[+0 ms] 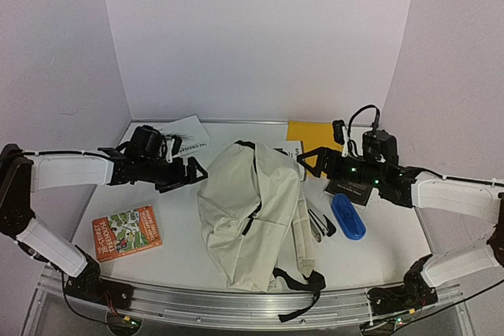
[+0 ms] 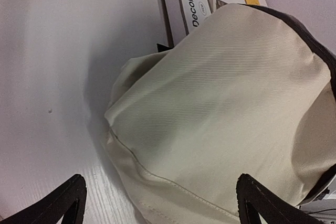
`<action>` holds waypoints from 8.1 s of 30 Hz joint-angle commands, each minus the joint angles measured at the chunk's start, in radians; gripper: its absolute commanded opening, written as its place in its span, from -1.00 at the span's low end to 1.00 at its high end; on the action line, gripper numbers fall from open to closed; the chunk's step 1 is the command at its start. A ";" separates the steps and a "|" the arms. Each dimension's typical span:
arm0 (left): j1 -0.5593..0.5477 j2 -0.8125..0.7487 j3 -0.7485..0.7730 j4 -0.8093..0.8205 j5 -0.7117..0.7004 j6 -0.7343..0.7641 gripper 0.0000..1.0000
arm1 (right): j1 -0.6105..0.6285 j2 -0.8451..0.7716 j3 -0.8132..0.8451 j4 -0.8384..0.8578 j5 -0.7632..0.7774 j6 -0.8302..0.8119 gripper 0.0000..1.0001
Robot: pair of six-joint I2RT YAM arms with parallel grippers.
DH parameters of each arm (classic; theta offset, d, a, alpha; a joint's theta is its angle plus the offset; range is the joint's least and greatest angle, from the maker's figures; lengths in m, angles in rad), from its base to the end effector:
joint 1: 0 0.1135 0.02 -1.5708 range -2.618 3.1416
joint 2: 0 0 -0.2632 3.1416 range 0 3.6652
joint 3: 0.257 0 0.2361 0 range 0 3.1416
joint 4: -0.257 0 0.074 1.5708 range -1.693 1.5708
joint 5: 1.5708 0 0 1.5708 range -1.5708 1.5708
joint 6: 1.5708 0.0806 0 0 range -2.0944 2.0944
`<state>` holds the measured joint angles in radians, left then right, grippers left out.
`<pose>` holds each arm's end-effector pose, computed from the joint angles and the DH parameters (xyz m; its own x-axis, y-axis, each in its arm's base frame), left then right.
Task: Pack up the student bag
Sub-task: Pick up the student bag at the center of the board, then place the student bag at the center of the board, then adjust the student bag at the center of the board, then unzip the student bag at the center of the board.
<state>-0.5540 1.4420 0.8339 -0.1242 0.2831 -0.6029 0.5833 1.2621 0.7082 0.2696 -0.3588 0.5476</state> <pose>0.2607 -0.1877 0.1921 -0.8549 -0.1113 -0.5066 0.2392 0.7820 -0.5755 0.2425 0.1940 0.2533 -0.6148 0.1783 -0.7682 -0.5586 0.5892 0.5838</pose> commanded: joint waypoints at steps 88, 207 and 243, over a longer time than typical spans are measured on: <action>0.205 -0.158 -0.078 -0.241 -0.085 -0.219 0.99 | 0.175 0.431 0.437 -0.257 0.530 -0.110 0.74; 0.417 -0.158 -0.224 -0.146 0.302 -0.190 0.31 | 0.629 0.838 0.952 -0.535 0.273 -0.268 -0.39; 0.381 -0.079 -0.190 -0.118 0.285 -0.198 -0.51 | 0.642 0.971 0.941 -0.561 0.331 -0.308 -0.52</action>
<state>-0.1677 1.3628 0.6075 -0.2775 0.5729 -0.7944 1.2151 2.1946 1.6493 -0.2817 -0.0956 0.2626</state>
